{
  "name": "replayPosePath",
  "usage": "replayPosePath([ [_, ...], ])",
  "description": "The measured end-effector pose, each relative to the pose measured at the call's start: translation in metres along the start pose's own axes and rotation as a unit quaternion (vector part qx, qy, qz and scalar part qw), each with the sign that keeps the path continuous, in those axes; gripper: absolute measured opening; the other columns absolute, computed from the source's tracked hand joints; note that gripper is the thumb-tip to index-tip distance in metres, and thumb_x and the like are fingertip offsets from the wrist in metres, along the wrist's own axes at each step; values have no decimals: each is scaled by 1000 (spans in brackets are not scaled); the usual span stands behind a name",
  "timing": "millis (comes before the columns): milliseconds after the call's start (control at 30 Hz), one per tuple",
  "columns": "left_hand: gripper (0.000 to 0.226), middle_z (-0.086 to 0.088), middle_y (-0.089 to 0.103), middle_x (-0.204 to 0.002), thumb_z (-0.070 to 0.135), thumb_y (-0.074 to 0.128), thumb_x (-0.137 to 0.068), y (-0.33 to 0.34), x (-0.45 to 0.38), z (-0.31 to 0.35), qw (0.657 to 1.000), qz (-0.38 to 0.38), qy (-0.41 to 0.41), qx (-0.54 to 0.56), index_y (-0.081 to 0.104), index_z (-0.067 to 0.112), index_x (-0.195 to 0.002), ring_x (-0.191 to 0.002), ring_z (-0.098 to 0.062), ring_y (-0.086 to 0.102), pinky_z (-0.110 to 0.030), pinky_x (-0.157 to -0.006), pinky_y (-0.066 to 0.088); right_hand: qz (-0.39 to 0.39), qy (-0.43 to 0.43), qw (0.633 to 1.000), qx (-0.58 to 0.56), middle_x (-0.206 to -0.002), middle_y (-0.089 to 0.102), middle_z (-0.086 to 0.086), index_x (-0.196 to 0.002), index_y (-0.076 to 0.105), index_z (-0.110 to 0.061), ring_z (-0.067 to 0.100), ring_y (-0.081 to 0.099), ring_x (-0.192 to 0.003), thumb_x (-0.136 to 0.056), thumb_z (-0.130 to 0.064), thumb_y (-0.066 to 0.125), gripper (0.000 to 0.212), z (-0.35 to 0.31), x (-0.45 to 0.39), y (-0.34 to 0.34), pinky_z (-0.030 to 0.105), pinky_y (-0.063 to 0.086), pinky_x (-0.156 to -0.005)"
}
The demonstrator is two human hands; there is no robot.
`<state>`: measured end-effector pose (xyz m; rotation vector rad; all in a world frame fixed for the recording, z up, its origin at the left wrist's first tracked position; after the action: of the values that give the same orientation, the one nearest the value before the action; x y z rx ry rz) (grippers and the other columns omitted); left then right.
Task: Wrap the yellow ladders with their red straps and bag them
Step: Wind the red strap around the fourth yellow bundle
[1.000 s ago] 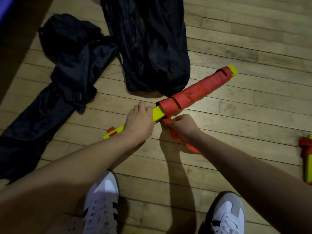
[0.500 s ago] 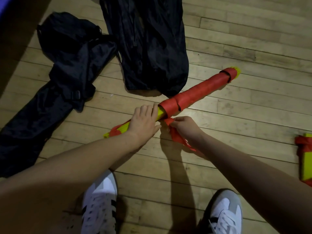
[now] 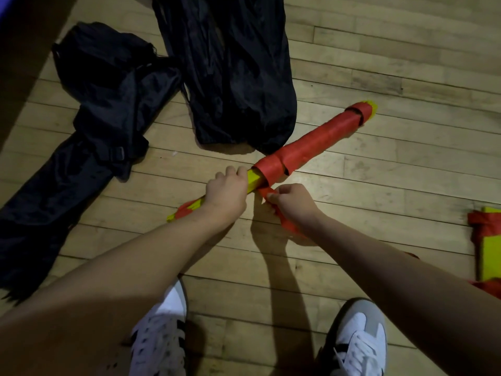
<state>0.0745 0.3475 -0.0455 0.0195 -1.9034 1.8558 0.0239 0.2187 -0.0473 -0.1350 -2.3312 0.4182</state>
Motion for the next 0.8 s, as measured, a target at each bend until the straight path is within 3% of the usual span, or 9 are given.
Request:
replayPosePath([
  [200,41,-12,51,-118,11,57,-87,-7,-10,8,994,60,50,-70,40,12,-124,-106,-30,53,-35,-83,43,15,0,1000,-23,-62,57,7,-71,61,-7,18,50,-54,-93,-12,55,23,-5,-2,-3,26,37,-51],
  [300,35,-10,57,-91,15,73,-71,-2,-4,8,977,127,117,-124,55,15,-101,-78,-27,57,-34,-65,46,26,14,997,-73,-67,57,9,-70,60,-8,19,51,-60,-93,-10,57,23,-2,0,-1,29,39,-56],
  [367,42,-15,56,-84,22,80,-65,7,-1,9,965,169,159,-124,51,11,-93,-71,-29,56,-35,-62,47,47,20,995,-84,-67,57,10,-67,60,-9,21,53,-64,-90,-7,58,24,-1,0,-1,31,40,-61],
  [433,48,-21,56,-95,25,75,-72,15,8,13,969,148,172,-100,39,10,-100,-80,-34,58,-41,-72,48,72,38,993,-86,-63,56,7,-64,58,-11,21,53,-61,-89,-5,58,26,2,0,-1,30,41,-61],
  [500,40,-21,51,-112,18,60,-85,21,18,18,983,76,151,-68,33,12,-114,-95,-37,56,-42,-82,45,83,59,991,-91,-64,57,7,-64,58,-10,22,55,-63,-88,-4,59,24,8,-2,-2,31,44,-62],
  [567,40,-16,48,-118,11,48,-92,26,25,20,993,30,112,-32,30,16,-127,-103,-35,54,-38,-80,42,83,74,989,-93,-68,60,12,-66,60,-8,28,60,-69,-87,-4,60,21,14,-3,-2,36,49,-67],
  [667,49,-13,48,-115,14,52,-93,20,23,22,996,26,80,11,25,19,-135,-100,-32,55,-36,-70,41,69,85,990,-87,-66,61,11,-64,61,-6,28,63,-66,-86,-2,61,23,19,-3,-6,36,54,-65],
  [733,60,-12,49,-117,17,58,-91,18,19,23,997,30,66,14,21,15,-139,-103,-30,55,-36,-73,46,27,80,996,-18,-60,58,6,-63,60,-7,17,53,-53,-86,-8,62,23,17,2,-10,25,45,-50],
  [800,66,-13,48,-123,18,61,-90,14,11,20,998,34,43,5,21,10,-141,-109,-30,52,-36,-79,47,-12,74,995,71,-59,58,6,-64,62,-6,16,51,-52,-83,-10,57,20,12,7,-13,23,41,-50],
])
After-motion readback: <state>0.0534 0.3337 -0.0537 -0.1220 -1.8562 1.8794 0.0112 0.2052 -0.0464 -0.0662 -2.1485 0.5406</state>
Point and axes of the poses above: each hand's wrist, its own x-axis away from the middle knuckle, its own y-axis out of the palm, z = x × y, the point moved 4 cm from there along -x, towards the middle knuckle
